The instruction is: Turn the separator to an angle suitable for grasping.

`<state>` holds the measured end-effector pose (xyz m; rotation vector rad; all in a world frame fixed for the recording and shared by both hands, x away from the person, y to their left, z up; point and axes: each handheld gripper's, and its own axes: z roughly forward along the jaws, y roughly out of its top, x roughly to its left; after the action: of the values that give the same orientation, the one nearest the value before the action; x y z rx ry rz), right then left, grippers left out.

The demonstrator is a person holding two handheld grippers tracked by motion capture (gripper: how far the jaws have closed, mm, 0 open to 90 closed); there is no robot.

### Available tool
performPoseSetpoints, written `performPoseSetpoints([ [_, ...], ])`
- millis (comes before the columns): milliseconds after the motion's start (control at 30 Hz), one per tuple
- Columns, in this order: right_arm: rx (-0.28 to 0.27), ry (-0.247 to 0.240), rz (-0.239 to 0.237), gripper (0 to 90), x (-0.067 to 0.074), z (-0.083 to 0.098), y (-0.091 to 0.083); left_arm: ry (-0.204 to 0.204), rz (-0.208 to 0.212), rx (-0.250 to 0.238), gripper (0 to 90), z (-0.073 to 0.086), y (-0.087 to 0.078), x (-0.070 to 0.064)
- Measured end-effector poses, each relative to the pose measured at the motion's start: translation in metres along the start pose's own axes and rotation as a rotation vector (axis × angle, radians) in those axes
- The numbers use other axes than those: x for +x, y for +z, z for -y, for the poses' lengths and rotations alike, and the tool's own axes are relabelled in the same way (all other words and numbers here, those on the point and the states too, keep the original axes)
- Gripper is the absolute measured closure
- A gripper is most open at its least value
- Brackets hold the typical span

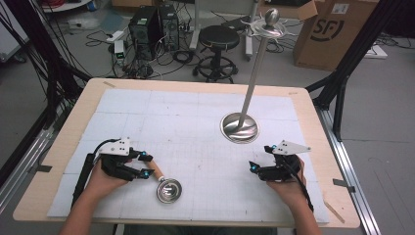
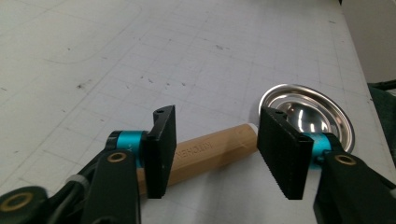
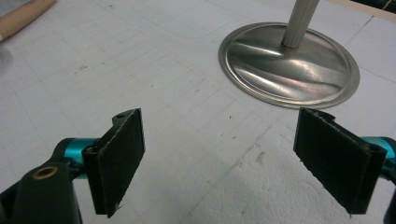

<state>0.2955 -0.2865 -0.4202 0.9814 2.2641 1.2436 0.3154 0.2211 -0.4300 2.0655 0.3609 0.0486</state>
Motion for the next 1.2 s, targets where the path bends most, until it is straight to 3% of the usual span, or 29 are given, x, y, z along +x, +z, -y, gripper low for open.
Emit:
performPoseSetpoints([
  [267,0.005,-0.003,0.0,15.2,0.001,0.0,0.001,0.011,0.062,0.009,66.1,0.0,0.0,-0.001],
  [500,0.017,-0.011,0.004,15.2,0.001,0.0,0.002,0.027,0.087,0.077,82.0,0.001,0.004,-0.005],
  [633,0.018,-0.016,0.005,15.3,0.002,0.0,0.002,0.043,0.105,0.107,84.5,0.001,0.009,-0.007],
  [733,0.019,-0.014,0.005,15.2,0.002,0.0,0.002,0.055,0.1,0.118,85.5,0.002,0.01,-0.007],
  [900,0.021,-0.015,0.006,15.2,0.002,0.0,0.002,0.038,0.047,0.112,87.2,0.002,0.004,-0.005],
  [1067,0.022,-0.015,0.007,15.3,0.002,0.001,0.002,0.068,0.05,0.118,89.1,0.0,0.004,-0.008],
  [1133,0.023,-0.02,0.006,15.2,0.002,0.001,0.003,0.044,0.002,0.133,89.1,0.002,0.002,-0.004],
  [1200,0.023,-0.02,0.007,15.3,0.002,0.001,0.003,0.029,-0.014,0.129,89.1,0.002,0.0,-0.003],
])
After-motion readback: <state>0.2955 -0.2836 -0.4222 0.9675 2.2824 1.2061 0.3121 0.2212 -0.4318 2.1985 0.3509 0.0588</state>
